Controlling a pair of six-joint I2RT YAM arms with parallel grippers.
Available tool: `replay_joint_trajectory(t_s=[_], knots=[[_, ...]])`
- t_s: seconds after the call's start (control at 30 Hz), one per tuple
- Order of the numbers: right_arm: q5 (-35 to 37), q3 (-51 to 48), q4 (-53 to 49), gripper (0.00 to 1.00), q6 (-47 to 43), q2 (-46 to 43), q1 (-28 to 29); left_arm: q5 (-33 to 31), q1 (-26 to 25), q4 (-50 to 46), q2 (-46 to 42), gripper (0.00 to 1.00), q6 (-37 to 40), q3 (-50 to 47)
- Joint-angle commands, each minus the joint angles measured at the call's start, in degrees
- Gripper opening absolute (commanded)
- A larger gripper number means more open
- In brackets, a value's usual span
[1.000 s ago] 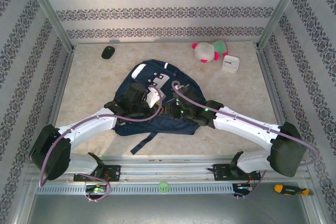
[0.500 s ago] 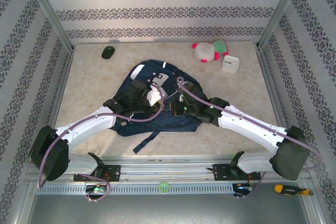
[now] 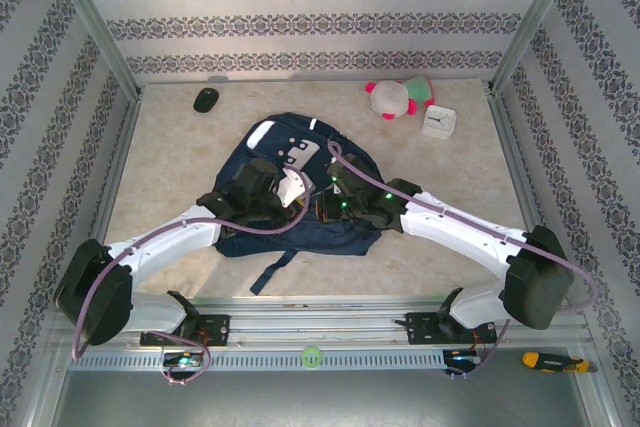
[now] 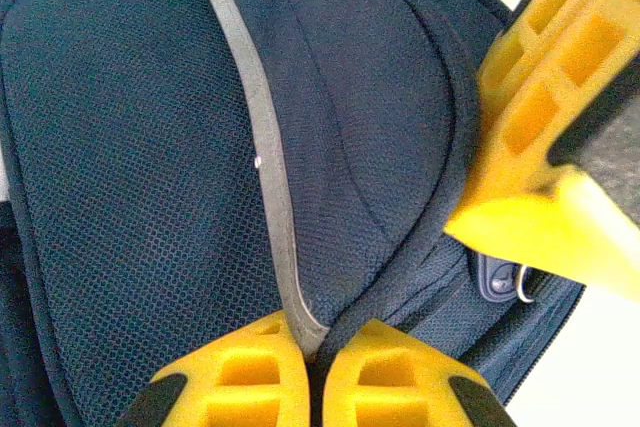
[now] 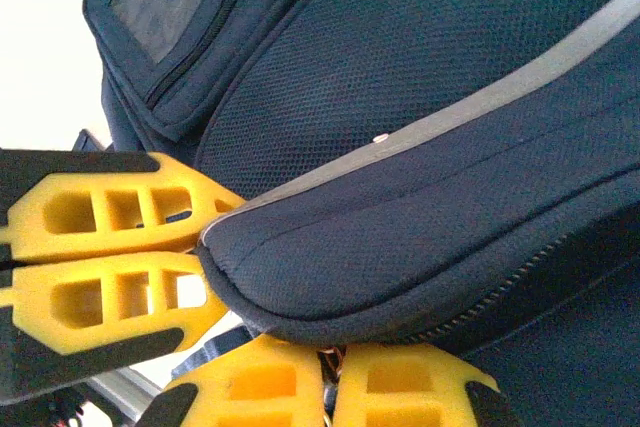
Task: Pack books, pencil case, and school supplies into a backpack
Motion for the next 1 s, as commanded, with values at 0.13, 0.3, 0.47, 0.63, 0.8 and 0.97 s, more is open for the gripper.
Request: replay_joint_trajectory(t_s=[0.13, 0.3, 0.47, 0.63, 0.8, 0.97], knots=[[-2.52, -1.39, 5.31, 0.0, 8.35, -0.53, 0.47, 0.85, -0.14, 6.19, -0.12, 0.0, -3.71, -0.37], [-3.95, -2.04, 5.08, 0.0, 9.27, -3.27, -0.78, 0.2, -0.23, 7.76, 0.05, 0.0, -4.4, -2.07], [-6.57, -3.83, 6.25, 0.0, 10.69, -5.25, -2.23, -0.26, -0.94, 12.33, -0.96, 0.0, -5.06, -5.01], [-8.69, -4.72, 7.09, 0.0, 11.15, -5.39, -4.44, 3.24, -3.84, 23.05, -2.13, 0.0, -4.82, -10.04], [-9.67, -5.93, 7.44, 0.0, 11.32, -4.49, -6.7, 2.29, -6.76, 28.11, -1.76, 0.0, -4.84, -12.96], [-11.04, -5.98, 7.18, 0.0, 11.19, -4.56, -7.01, 0.03, -7.26, 28.58, -1.36, 0.0, -5.0, -12.81]])
